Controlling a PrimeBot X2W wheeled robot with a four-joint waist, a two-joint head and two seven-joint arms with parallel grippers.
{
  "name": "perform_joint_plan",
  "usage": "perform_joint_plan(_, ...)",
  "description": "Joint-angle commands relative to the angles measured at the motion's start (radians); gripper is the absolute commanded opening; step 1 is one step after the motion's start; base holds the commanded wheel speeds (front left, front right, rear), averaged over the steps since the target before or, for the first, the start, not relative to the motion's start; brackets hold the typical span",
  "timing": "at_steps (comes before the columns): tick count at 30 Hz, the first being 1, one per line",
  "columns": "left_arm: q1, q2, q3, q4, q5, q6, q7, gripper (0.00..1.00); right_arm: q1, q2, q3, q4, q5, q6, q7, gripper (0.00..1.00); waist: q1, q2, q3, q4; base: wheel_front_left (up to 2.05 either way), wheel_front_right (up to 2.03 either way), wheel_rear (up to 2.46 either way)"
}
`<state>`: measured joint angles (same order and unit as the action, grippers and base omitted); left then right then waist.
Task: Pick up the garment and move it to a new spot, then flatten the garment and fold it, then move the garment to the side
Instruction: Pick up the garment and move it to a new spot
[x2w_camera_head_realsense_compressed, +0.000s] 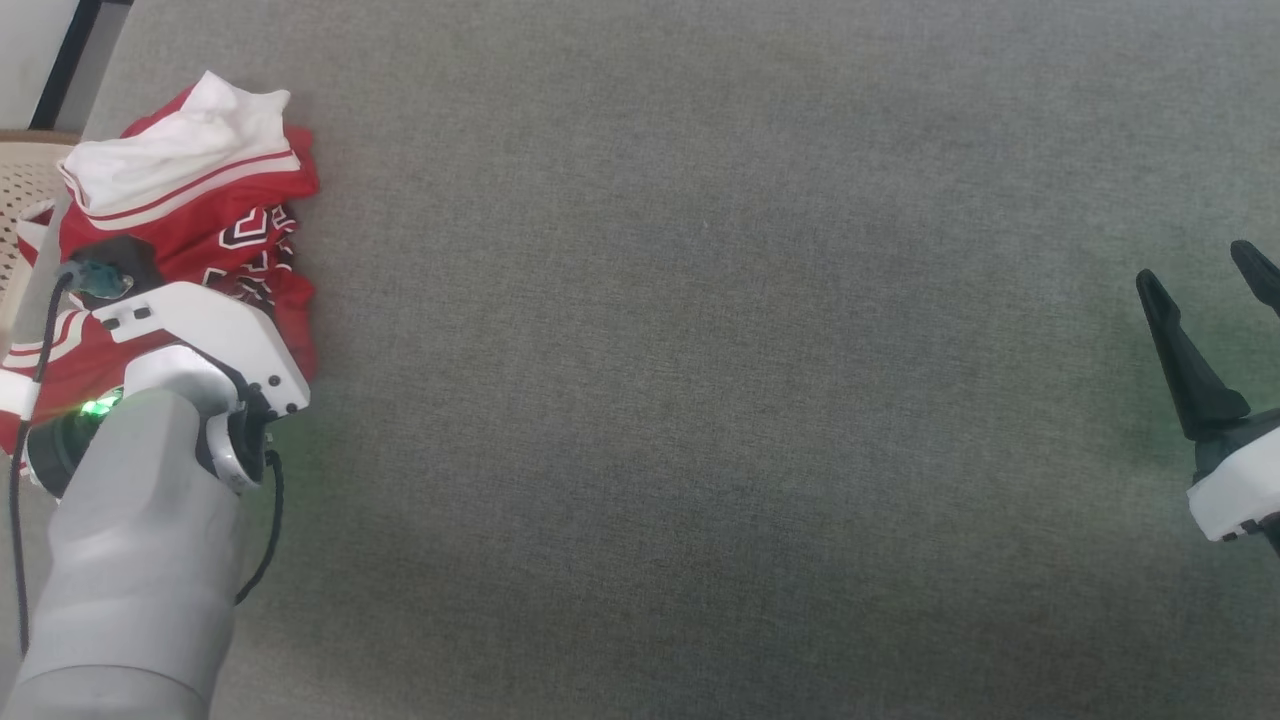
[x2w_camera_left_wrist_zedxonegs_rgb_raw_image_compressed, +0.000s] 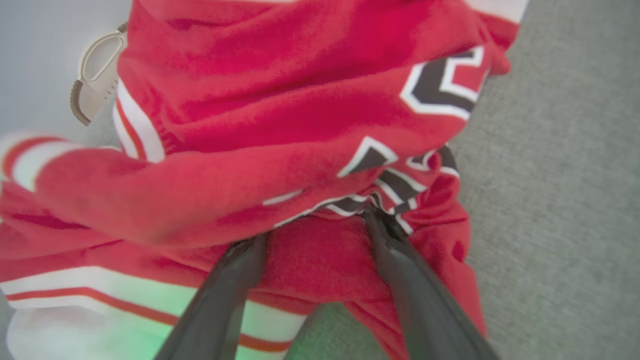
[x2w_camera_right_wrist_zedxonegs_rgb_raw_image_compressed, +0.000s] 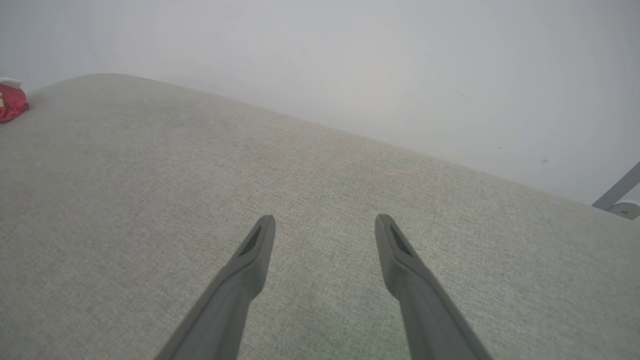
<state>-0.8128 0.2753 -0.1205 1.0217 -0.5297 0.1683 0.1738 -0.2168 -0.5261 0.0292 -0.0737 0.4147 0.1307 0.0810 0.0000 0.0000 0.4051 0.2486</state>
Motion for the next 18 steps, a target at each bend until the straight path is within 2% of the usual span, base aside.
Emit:
perform_joint_plan(1,0.003,-0.019,-0.006,0.018,0.001,-0.003,-0.016,0.00,-0.012,0.001,0.000,0.000,0.007,0.000,0.001,1.00,0.0000,0.0000,-0.005,-0.001,0.00,0.00,0.00)
perform_joint_plan(11,-0.046,0.105,-0.016,-0.089,0.059,-0.017,-0.230,0.00,0.010,0.074,-0.020,0.051,-0.020,0.000,-0.034,1.00,0.0000,0.0000,-0.122,-0.003,0.00,0.00,0.00)
perform_joint_plan(15,-0.025,0.155,-0.030,-0.194,0.086,-0.015,-0.247,0.00,0.026,0.118,-0.028,0.075,-0.038,0.000,-0.046,1.00,0.0000,0.0000,-0.183,-0.003,0.00,0.00,0.00)
perform_joint_plan(18,-0.008,0.195,-0.041,-0.307,0.102,-0.009,-0.220,0.00,0.033,0.146,-0.043,0.091,-0.052,0.000,-0.053,1.00,0.0000,0.0000,-0.224,-0.002,0.00,0.00,0.00)
